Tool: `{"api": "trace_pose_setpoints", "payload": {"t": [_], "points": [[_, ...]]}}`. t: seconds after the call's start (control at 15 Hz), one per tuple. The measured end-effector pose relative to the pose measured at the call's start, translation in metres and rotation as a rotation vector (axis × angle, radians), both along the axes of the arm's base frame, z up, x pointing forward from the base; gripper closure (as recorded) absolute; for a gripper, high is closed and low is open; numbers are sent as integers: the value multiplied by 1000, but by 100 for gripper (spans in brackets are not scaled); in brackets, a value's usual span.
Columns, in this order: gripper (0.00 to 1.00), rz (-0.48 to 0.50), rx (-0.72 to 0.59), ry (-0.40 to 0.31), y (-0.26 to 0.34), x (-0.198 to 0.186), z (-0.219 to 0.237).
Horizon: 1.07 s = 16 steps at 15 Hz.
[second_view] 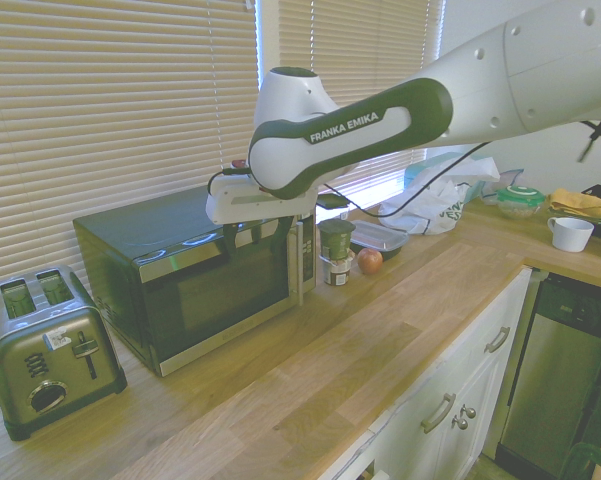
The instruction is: Close the microwave
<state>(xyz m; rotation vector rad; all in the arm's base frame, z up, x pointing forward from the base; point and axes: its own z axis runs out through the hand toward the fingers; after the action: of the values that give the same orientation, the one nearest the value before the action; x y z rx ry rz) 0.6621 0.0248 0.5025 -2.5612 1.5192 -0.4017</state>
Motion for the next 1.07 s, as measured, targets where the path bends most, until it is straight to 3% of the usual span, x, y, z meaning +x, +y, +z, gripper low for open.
{"api": "trace_pose_setpoints", "payload": {"t": [0.2, 0.53, 0.67, 1.07], "points": [[0, 1, 0, 77, -18, 25, -23], [0, 44, 13, 52, -13, 45, 7], [0, 61, 35, 59, -11, 38, 6], [0, 120, 55, 218, -26, -23, -62]]}}
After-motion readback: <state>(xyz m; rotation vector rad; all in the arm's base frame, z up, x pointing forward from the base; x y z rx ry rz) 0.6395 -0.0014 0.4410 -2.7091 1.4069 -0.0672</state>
